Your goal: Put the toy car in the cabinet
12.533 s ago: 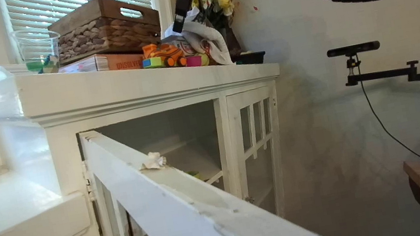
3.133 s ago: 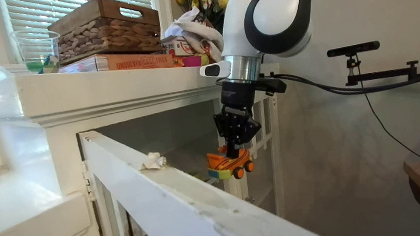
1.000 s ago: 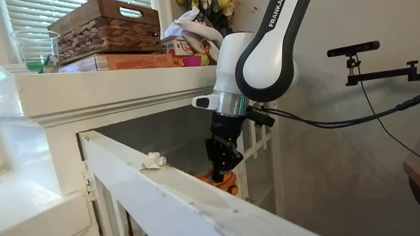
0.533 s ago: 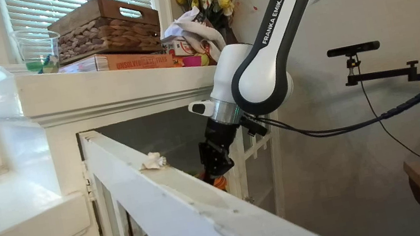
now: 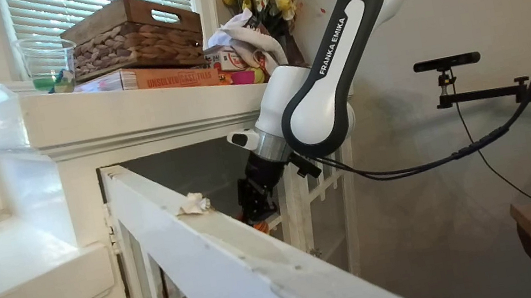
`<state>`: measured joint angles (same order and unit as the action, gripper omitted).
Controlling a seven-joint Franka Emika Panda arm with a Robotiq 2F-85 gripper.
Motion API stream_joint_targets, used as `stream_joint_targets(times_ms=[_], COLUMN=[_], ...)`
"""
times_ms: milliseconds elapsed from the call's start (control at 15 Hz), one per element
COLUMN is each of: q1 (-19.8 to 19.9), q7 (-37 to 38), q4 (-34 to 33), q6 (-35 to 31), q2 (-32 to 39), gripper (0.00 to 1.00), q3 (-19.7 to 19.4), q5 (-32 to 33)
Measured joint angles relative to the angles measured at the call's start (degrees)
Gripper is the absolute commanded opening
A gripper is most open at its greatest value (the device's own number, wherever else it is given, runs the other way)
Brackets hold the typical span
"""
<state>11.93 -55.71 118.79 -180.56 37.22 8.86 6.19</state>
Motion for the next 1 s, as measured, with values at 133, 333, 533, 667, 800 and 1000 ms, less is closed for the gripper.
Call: stream_joint_targets(times_ms=[133, 333, 533, 667, 800, 1000], q1=[-0.1, -0.7, -1.5, -2.2, -2.9, -3.8], q7=[0.5, 1.3, 2.0, 2.5, 2.8, 3.7], q4=[-1.5, -3.4, -4.8, -5.6, -6.6, -8.2], q6=[-1.3, -2.7, -4.1, -4.6, -5.1, -5.4], q2=[1.2, 3.0, 4.6, 5.5, 6.3, 7.2], gripper=[0.03, 0.03, 0.03, 0.03, 0.03, 0.03], q3=[-0.1, -0.7, -1.6, -2.3, -3.0, -3.9], q5=[1.2, 3.1, 4.7, 5.5, 6.1, 6.6])
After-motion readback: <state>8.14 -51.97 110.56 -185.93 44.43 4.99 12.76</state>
